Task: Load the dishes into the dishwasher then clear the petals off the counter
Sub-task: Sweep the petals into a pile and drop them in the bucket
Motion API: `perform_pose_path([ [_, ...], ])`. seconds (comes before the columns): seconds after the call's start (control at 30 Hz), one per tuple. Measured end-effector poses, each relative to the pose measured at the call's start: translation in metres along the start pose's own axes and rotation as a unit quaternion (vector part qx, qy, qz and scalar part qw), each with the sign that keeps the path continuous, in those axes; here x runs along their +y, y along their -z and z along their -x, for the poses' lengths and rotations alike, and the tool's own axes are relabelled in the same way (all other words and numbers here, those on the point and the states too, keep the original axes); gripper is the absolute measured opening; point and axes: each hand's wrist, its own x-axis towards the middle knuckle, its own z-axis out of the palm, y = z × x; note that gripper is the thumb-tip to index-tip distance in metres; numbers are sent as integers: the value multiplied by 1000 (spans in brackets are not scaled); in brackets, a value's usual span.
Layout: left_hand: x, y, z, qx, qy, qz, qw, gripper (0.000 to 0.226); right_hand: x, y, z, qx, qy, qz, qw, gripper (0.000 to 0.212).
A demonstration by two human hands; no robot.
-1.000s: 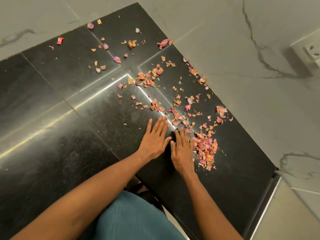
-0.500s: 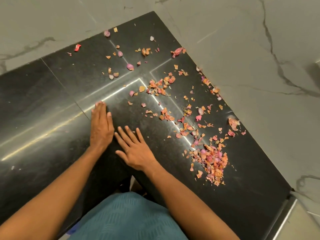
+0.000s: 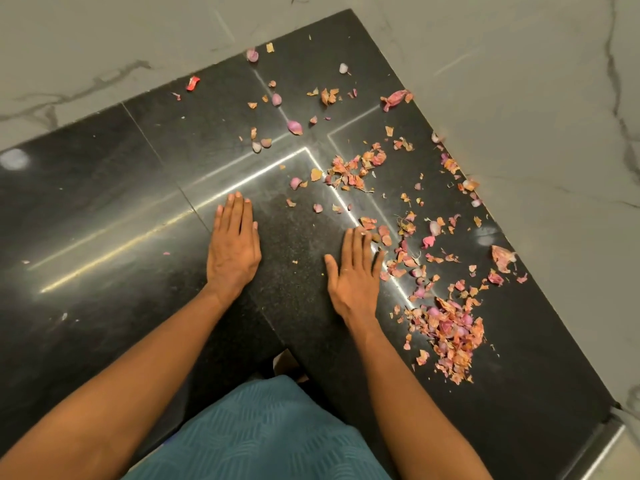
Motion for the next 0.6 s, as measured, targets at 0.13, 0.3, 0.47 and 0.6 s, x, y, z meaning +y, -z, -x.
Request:
perform_pose_path([
  [0.13, 0, 5, -1, -16, 4, -5, 1000, 51, 24, 4, 3, 44, -145, -39, 988, 73],
  [0.3, 2, 4, 0, -22, 12, 15, 1000, 49, -11, 23, -14, 79, -71, -74, 992, 71],
  [0.47, -5, 1, 0, 1, 6, 52, 999, 53, -105, -8, -5, -12, 218, -46, 975, 66],
  [0.6, -5, 2, 0, -2, 7, 49, 999, 58, -96, -30, 33, -26, 222, -19, 974, 63],
])
